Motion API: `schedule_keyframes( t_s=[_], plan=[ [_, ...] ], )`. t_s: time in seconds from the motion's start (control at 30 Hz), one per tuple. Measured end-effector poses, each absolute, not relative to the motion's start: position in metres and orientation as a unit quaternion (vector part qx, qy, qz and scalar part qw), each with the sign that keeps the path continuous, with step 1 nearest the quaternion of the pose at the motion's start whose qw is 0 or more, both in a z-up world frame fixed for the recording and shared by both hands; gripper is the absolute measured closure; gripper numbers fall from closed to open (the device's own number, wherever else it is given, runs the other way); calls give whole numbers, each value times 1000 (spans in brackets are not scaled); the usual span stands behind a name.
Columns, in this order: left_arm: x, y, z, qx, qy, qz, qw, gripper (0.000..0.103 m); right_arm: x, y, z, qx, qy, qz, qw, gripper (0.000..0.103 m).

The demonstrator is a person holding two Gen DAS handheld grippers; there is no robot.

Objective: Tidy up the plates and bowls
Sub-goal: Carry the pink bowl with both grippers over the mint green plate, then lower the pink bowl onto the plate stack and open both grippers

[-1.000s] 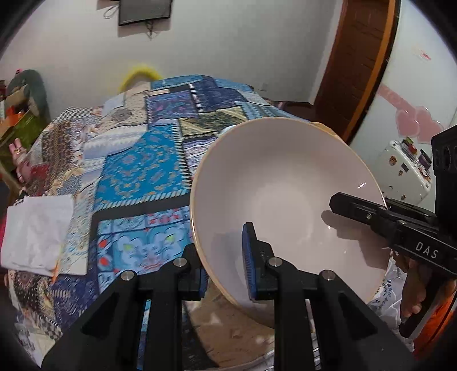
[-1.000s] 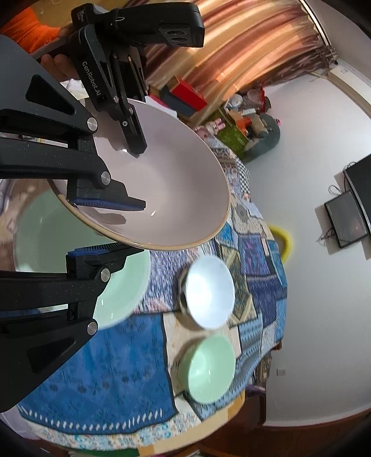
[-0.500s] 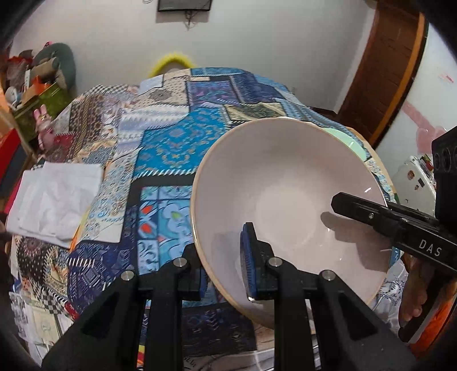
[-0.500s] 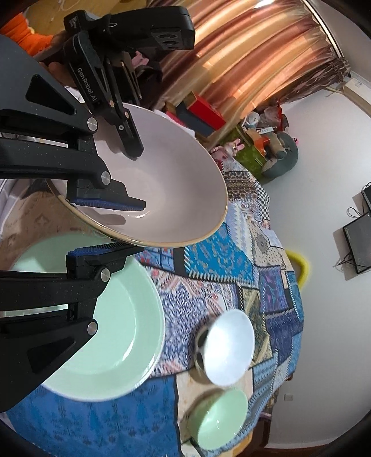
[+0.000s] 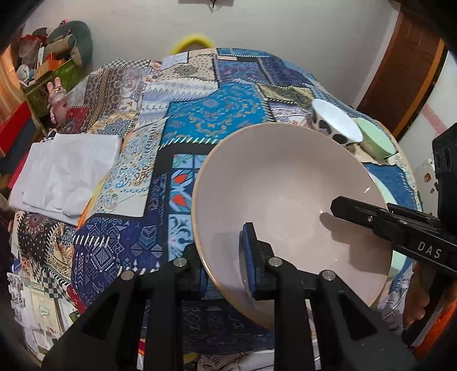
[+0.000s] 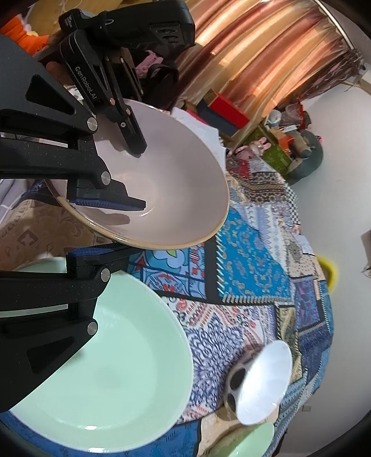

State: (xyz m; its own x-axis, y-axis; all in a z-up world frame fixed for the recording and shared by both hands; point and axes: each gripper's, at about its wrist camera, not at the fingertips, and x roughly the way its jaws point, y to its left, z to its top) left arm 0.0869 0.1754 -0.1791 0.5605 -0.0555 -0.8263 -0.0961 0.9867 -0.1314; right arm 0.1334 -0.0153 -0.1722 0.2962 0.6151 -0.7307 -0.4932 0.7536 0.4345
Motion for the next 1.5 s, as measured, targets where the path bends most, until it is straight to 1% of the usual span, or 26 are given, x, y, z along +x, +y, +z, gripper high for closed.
schedule_keyframes(
  t_s=[0.53, 0.67, 0.9, 1.23, 1.33, 1.4, 1.43, 1.47, 1.5],
  plan=[
    [97, 216, -228, -125, 498, 23, 858, 82, 138, 23, -201, 6, 522, 343, 781, 83],
    [97, 214, -226, -108, 489, 26, 865, 83, 138, 28, -201, -12, 522, 341, 781, 82],
    [97, 218, -227, -116, 487, 25, 866, 83, 141, 28, -200, -22, 518, 340, 785, 80],
    [79, 218, -202, -86, 459, 61, 882, 82, 137, -4, -170, -10, 485, 337, 807, 80],
    [73, 217, -190, -84, 450, 67, 887, 82, 134, -20, -157, -14, 469, 325, 821, 78],
    [69, 215, -180, -82, 441, 68, 891, 81, 135, -33, -149, -12, 461, 317, 829, 76],
    [67, 213, -175, -81, 437, 68, 893, 76, 135, -40, -145, -11, 457, 313, 833, 75],
    [66, 211, -169, -81, 431, 68, 896, 70, 135, -47, -141, -10, 452, 307, 837, 74],
    [66, 208, -163, -79, 425, 68, 899, 66, 136, -55, -136, -10, 446, 300, 843, 73]
  ],
)
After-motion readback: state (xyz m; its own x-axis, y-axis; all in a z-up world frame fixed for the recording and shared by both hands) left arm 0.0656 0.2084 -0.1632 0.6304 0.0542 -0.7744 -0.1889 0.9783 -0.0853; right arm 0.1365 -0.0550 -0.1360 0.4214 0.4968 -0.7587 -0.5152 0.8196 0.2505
